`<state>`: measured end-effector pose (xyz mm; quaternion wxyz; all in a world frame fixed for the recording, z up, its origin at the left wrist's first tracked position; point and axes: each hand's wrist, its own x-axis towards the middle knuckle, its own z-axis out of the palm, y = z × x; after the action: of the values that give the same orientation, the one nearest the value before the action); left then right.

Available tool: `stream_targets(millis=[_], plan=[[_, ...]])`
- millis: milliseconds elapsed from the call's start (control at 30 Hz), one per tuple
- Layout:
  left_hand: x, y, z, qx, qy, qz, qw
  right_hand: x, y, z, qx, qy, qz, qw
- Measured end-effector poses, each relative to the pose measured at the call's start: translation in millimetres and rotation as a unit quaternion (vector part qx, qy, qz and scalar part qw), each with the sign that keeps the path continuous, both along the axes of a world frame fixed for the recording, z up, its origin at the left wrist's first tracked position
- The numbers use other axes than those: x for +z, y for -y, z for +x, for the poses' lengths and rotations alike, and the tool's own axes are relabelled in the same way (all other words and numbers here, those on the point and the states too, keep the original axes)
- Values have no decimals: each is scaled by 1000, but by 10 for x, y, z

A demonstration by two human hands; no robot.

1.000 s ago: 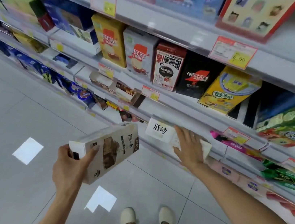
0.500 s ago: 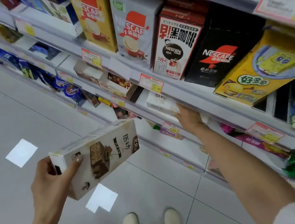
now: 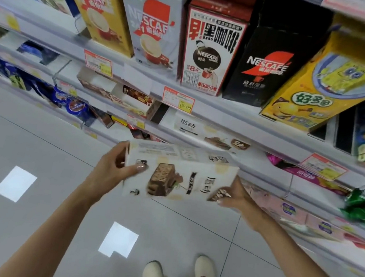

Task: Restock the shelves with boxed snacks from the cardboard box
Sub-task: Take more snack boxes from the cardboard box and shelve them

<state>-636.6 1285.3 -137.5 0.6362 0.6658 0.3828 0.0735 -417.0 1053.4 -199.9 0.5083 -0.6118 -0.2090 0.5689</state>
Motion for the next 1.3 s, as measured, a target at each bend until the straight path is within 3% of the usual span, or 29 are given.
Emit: stream_targets(millis=[100,267,433,600,833,1000,1300], plan=[[-156,-67,369,-89,23,-34,995,-95,183,88,-89,21,-30,995],[-610,-313,836,-198,-21,54,978,-348,128,312,-234,160,-65,957],[-886,-413,1189,-183,-22,107,977,-567,-93,406,-253,202,-31,946],[-1007,-526,1365,-185,-57,65,979,-723,-218,479,-241,226,-38,943],[-1146,-663,1509,-119,-69,119,983,-845,-338,744,-207,377,-111,896],[-1269,-779,1719,-96,-64,179,977,-855,-533,934,-231,383,-79,891],[-1511,-855,1836,-104,-97,185,972,-876,-624,820,-255,388,-56,884]])
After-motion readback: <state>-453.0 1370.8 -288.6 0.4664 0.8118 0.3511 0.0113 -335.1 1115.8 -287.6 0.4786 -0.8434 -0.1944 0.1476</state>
